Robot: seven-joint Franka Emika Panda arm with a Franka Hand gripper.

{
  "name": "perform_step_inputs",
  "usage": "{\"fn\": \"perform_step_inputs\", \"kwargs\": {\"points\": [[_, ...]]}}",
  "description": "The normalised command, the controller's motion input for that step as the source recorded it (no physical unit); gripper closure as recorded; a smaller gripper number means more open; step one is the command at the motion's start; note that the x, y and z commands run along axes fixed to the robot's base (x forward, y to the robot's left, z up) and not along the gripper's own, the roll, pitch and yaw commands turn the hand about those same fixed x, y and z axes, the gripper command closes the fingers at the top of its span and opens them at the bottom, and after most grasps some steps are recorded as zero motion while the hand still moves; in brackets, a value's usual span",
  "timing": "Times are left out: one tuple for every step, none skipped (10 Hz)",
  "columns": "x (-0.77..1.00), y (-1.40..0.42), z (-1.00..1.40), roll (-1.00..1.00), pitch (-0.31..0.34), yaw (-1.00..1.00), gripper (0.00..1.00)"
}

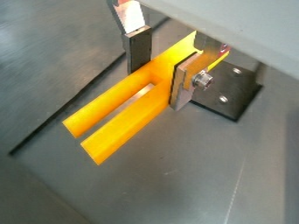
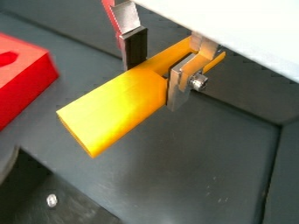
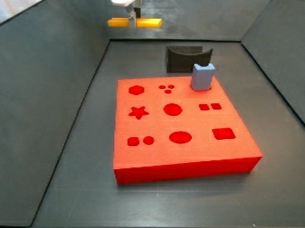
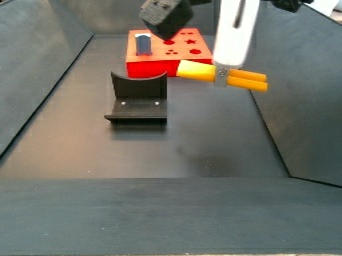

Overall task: Pick up the square-circle object. Move up. Rotate the square-circle object. Place the square-circle object on the fixture. Regrasp the square-circle object. Move to above the board. Insert the square-circle object.
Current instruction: Rotate the square-circle object.

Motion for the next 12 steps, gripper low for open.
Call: {"fn": "perform_step_inputs", "kwargs": {"points": [[0.01,0.0,-0.02,0.0,-0.002,-1.0,1.0],[0.01,0.0,-0.02,0.0,-0.003,-1.0,1.0],[0.01,0.01,-0.01,0.0,-0.003,-1.0,1.0],[0.01,0.01,-0.01,0.0,-0.004,-1.0,1.0],[0.01,0.01,-0.01,-0.01,-0.004,-1.0,1.0],[0.01,0.01,-0.01,-0.01,-0.004,-1.0,1.0],[0.01,0.01,-0.01,-0.01,-0.005,-1.0,1.0],[0.01,0.01,-0.01,-0.01,-0.005,-1.0,1.0],[0.01,0.01,-0.01,-0.01,-0.006,-1.0,1.0],[0.01,0.01,-0.01,-0.01,-0.006,-1.0,1.0],[0.01,0.01,-0.01,-0.01,-0.007,-1.0,1.0],[0.01,0.01,-0.01,-0.01,-0.008,-1.0,1.0]]}}
